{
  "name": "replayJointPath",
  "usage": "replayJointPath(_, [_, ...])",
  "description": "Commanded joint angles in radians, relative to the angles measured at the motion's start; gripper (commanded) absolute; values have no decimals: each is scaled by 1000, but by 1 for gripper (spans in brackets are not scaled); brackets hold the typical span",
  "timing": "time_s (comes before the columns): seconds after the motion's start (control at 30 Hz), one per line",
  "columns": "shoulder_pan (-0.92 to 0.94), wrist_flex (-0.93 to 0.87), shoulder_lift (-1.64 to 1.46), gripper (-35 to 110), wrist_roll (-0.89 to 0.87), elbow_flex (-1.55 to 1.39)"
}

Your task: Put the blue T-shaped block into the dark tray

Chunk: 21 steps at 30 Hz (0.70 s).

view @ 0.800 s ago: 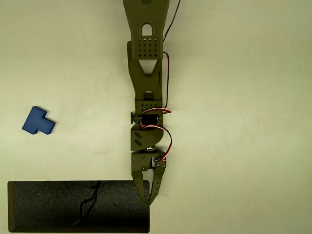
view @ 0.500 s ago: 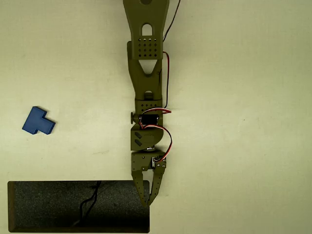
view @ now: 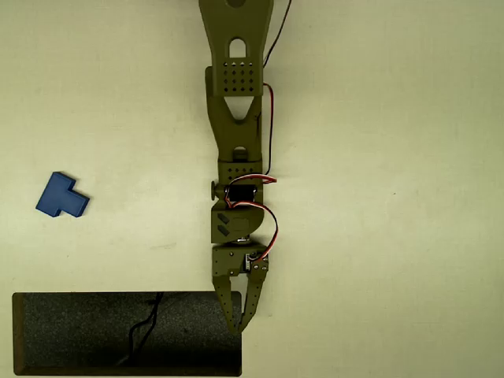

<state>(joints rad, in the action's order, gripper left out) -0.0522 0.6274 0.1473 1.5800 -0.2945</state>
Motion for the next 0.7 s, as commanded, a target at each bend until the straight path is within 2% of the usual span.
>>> replayJointPath(0.0, [-15, -44, 8, 0, -57, 72])
replayJointPath(0.13, [-18, -413, -95, 0, -161, 288])
replayJointPath(0.33, [-3, -971, -431, 0, -209, 341])
replayJointPath(0.53, [21, -1898, -868, 0, -166, 399])
replayJointPath(0.63, [31, -2301, -1032, 0, -164, 410])
replayJointPath(0.67, [37, -2387, -1065, 0, -195, 394])
